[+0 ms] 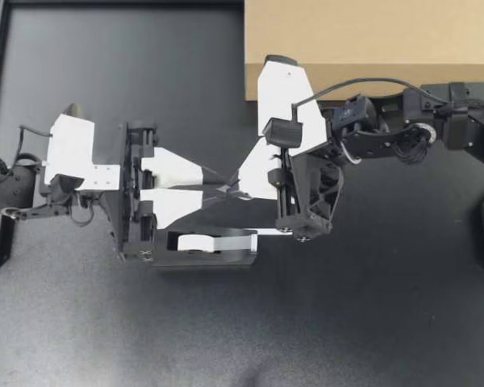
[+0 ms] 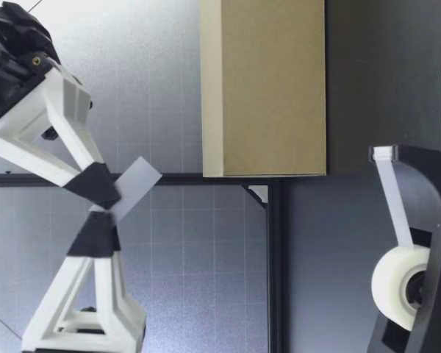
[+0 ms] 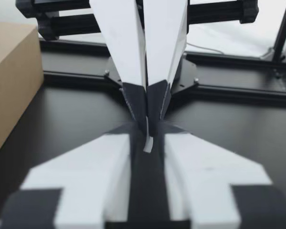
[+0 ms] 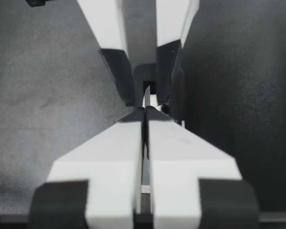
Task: Cut a small piece of tape from the tape dispenser then place it on the cardboard box's edge.
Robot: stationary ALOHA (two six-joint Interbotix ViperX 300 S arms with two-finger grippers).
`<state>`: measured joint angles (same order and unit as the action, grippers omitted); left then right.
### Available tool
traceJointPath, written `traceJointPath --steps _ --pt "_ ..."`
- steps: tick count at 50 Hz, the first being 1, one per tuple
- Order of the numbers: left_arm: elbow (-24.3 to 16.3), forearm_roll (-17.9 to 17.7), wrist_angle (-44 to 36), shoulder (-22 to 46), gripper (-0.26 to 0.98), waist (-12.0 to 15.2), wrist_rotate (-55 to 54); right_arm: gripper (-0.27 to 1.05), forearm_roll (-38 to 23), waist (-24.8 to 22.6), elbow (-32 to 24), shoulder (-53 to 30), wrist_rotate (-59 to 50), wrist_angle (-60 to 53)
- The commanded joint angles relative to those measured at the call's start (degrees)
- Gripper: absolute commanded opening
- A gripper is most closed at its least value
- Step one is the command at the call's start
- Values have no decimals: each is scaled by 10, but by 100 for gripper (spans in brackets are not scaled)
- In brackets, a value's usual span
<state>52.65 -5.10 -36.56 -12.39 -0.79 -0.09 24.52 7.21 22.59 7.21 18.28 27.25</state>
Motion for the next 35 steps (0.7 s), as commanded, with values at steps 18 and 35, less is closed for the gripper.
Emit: traceJointPath --steps 18,35 --pt "-4 0 -2 -5 -11 0 0 -1 2 -3 -9 19 -3 -6" --pt "-5 0 -2 -4 -11 0 0 43 2 -3 -3 14 -3 -18"
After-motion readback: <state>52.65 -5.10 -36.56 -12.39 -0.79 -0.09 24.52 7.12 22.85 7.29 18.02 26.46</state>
